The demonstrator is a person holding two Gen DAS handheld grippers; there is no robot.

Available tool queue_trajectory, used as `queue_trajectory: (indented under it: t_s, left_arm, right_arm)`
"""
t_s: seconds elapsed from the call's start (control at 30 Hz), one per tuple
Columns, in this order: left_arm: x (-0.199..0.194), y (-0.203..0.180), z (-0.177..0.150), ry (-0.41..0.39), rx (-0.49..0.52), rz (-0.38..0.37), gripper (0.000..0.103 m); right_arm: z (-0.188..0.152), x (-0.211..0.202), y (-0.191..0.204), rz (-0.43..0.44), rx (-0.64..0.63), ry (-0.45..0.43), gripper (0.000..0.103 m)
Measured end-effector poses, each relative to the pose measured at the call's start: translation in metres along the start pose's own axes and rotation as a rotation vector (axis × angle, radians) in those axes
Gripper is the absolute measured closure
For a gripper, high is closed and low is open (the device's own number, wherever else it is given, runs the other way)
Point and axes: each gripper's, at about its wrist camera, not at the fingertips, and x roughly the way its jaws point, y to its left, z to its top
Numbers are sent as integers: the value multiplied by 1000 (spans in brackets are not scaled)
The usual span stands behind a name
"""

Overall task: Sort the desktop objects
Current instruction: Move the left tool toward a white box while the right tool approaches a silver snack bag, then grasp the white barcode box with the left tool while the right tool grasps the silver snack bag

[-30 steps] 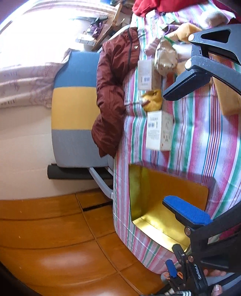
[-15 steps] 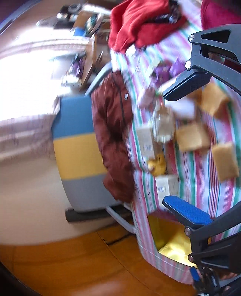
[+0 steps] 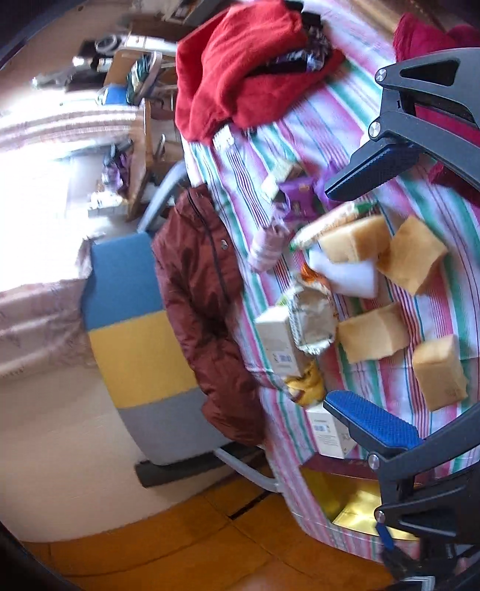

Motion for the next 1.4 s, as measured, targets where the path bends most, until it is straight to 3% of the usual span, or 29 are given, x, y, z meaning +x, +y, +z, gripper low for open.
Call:
queue_trajectory:
  t_s: [0.2,0.57,0.8,0.97,1.03,1.27,1.4]
  left_arm:
    - [25,-5,27,25,170,39,21]
    - [86,-2,64,139,343,-28,17]
    - [124,-4,81,183,473,-40,9]
    - [155,2,89,222,470,-70,6]
    - [164,3,91,235,458,-88,8]
    - [181,-3,85,266,427,-111,51]
    - [174,-6,80,249,390,-126,53]
  right_arm:
    - [10,42,18,33,-100,91,0]
    - [16,140,37,-40,-310,239,0]
    - [18,162,34,-53,-346,271,0]
    - [14,174,35,-49,-358,309,0]
    - [12,178,36,-60,-366,318,0]
    - [13,186,32,-45,-343,333,1]
    - [7,188,36,-61,-379,349,15]
